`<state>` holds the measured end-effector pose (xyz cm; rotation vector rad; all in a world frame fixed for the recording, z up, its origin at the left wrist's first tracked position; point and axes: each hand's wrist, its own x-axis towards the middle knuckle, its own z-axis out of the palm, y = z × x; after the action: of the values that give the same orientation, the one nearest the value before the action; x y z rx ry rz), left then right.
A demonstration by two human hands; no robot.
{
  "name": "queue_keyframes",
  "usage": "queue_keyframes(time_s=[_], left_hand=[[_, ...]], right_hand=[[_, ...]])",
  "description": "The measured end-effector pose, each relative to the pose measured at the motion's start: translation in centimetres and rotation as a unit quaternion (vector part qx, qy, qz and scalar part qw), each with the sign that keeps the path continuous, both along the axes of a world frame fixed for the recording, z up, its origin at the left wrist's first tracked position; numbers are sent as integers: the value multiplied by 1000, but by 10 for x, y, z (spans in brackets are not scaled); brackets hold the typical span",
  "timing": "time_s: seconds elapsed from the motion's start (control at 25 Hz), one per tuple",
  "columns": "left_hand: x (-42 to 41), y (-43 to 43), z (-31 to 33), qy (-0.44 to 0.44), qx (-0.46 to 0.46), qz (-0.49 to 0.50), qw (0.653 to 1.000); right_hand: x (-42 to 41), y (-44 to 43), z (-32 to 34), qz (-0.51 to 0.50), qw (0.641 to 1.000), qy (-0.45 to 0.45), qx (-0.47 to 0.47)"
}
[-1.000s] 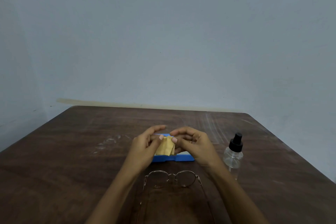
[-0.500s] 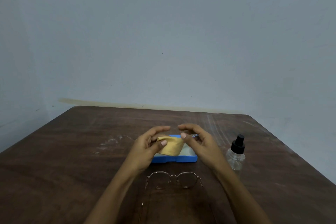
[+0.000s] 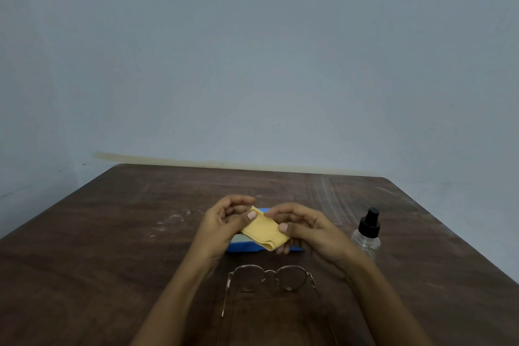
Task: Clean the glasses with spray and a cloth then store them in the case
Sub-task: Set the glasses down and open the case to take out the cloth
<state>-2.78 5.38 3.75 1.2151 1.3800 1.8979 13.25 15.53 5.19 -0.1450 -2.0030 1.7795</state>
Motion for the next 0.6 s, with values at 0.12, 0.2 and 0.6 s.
queue_keyframes(time_s=[0.12, 0.2, 0.6], left_hand=[[1, -1, 0, -8, 5, -5, 1000], [1, -2, 1, 2, 11, 1, 1000], [5, -11, -2, -25, -36, -64, 997]], right_hand=[[3, -1, -1, 35, 999, -41, 0], [3, 0, 0, 26, 998, -43, 37], [-8, -17, 6, -138, 979, 49, 144]])
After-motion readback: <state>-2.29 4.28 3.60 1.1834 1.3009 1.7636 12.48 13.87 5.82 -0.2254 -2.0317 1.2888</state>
